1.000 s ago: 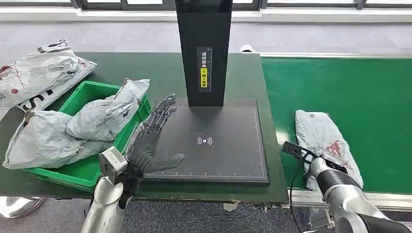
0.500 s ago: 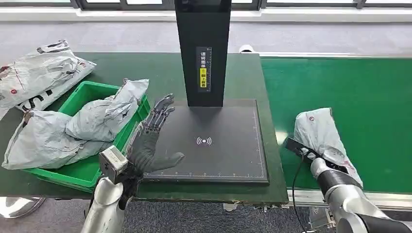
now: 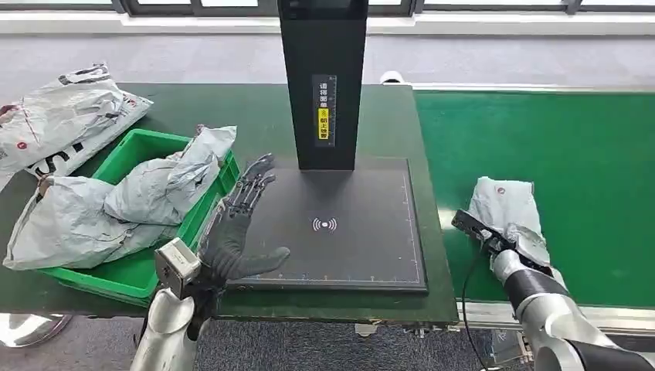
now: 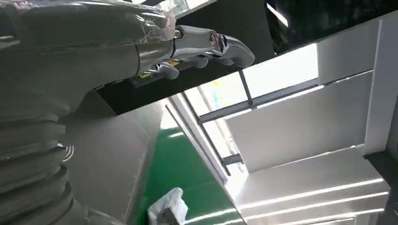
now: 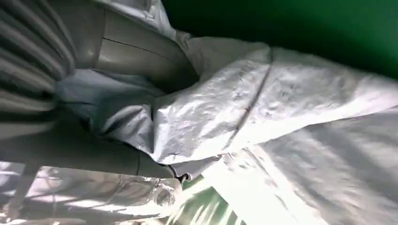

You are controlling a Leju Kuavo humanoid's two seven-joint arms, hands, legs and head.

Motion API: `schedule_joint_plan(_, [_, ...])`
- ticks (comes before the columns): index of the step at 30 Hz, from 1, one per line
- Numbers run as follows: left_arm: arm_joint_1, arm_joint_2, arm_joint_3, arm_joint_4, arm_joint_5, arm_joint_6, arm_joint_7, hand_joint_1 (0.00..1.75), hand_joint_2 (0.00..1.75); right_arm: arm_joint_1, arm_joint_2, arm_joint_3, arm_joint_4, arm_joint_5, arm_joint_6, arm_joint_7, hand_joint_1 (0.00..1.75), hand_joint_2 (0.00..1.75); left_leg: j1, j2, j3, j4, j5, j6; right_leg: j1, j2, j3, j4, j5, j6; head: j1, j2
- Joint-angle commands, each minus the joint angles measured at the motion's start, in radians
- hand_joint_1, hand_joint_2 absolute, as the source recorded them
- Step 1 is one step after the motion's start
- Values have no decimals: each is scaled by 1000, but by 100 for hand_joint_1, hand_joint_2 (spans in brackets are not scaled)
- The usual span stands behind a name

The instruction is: Moved the parcel from conveyor to table for the left to box.

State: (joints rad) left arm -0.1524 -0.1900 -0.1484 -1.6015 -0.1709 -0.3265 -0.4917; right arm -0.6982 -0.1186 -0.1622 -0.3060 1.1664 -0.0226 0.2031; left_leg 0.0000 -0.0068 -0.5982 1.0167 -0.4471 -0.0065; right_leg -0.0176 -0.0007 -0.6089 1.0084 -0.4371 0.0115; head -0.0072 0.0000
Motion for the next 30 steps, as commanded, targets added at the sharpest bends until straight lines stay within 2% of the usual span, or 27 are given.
schedule_joint_plan(1, [28, 9, 37, -19, -35, 52, 19, 0, 175, -58, 100, -255, -146, -257, -74, -352, 175, 175, -1, 5, 1, -1, -1, -1, -1, 5, -1, 0, 0, -1, 0, 0])
schedule_joint_plan(3, [23, 8, 37, -12, -42, 65, 21, 0, 175, -34, 141, -223, -267, -317, -55, -410, 175, 175, 0, 6, 1, -1, -1, -1, 0, 6, -1, 0, 1, -1, 0, 0])
schedule_joint_plan(6, [25, 3, 44, -8, -47, 87, 22, 0, 175, 71, 196, -76, -553, -464, 3, -423, 175, 175, 0, 6, 1, -1, -1, -1, 0, 5, -2, 0, 1, -1, 0, 0])
schedule_joint_plan(10, [47, 1, 56, -18, -55, 99, 17, 0, 175, 210, 202, 127, -848, -603, 6, -401, 175, 175, 1, 2, 1, -2, 0, -2, 1, 2, 0, -1, 0, -1, 0, 0])
schedule_joint_plan(14, [48, -7, 52, -4, -63, 99, 14, 0, 175, 277, 190, 255, -987, -645, -21, -383, 175, 175, 1, 3, 1, -2, 0, -2, 1, 2, 0, 0, -1, -1, 0, 0])
schedule_joint_plan(17, [49, -6, 44, 6, -66, 109, 9, 0, 175, 314, 180, 353, -1040, -659, -18, -380, 175, 175, 1, 3, 2, -2, -1, -2, 1, 3, 0, -1, -1, -1, 0, 0])
schedule_joint_plan(20, [49, -5, 43, 6, -66, 109, 9, 0, 175, 317, 184, 362, -1041, -654, -28, -378, 175, 175, 2, 3, 3, -3, -1, -2, 2, 4, 1, -2, -1, -2, 0, 0])
schedule_joint_plan(25, [24, -2, 33, 7, -60, 117, 22, 0, 175, 280, 190, 564, -976, -596, 39, -356, 175, 175, 1, 4, 1, -2, 0, -2, 1, 4, -1, 0, 0, -2, 0, 0])
schedule_joint_plan(30, [53, 10, 22, -19, -52, 118, 28, 0, 175, 297, 210, 728, -856, -565, 30, -325, 175, 175, 3, 9, 6, -5, -1, -3, 3, 9, 2, -4, 1, -4, 0, 0])
